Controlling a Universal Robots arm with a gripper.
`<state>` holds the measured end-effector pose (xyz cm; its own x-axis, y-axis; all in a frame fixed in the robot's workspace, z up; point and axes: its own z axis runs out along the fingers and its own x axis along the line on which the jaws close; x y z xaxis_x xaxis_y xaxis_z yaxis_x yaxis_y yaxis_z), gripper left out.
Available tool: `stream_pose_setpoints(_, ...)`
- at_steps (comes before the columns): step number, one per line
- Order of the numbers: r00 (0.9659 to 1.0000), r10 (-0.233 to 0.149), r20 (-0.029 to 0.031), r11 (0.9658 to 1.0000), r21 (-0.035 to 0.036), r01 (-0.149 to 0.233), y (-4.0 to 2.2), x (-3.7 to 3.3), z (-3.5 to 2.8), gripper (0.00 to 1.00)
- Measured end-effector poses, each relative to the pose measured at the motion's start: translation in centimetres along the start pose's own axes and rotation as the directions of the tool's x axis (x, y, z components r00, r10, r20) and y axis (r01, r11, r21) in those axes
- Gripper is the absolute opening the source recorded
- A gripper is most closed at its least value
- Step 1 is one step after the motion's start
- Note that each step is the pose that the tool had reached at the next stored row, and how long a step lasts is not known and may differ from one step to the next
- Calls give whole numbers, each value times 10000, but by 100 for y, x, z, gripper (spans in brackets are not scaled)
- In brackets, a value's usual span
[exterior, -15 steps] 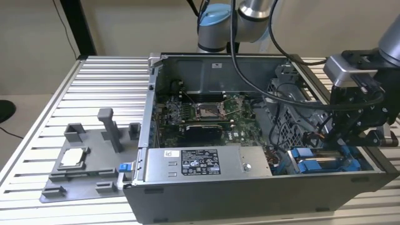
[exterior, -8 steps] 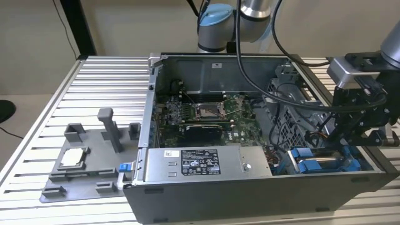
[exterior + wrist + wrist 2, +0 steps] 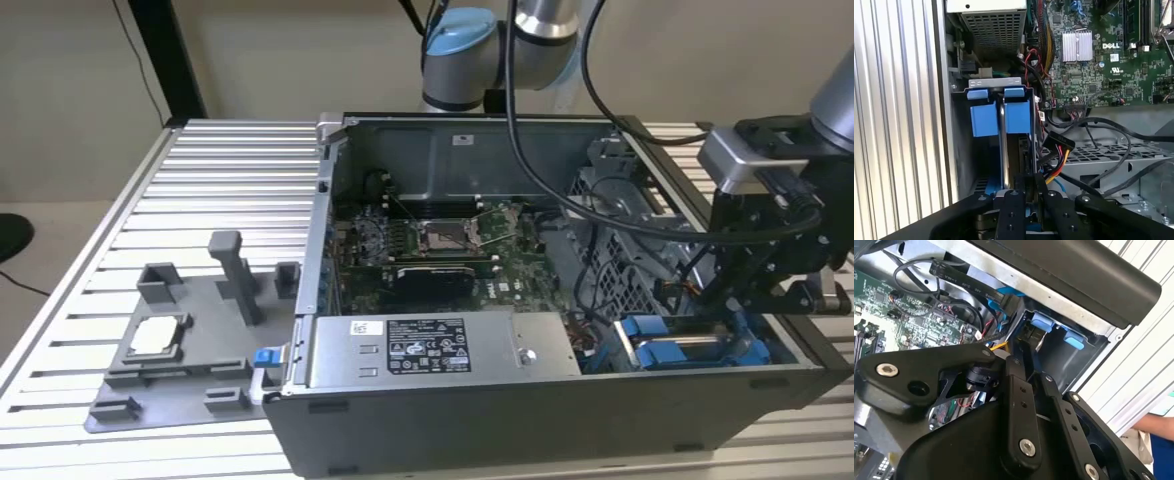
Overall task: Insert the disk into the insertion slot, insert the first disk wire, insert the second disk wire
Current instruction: 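Insert the first disk wire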
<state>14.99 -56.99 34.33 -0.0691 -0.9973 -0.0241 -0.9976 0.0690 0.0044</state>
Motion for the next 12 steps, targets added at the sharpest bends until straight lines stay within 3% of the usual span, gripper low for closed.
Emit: stream_pose_setpoints(12, 10000, 5, 2, 10000, 24, -5, -5, -1, 24, 0)
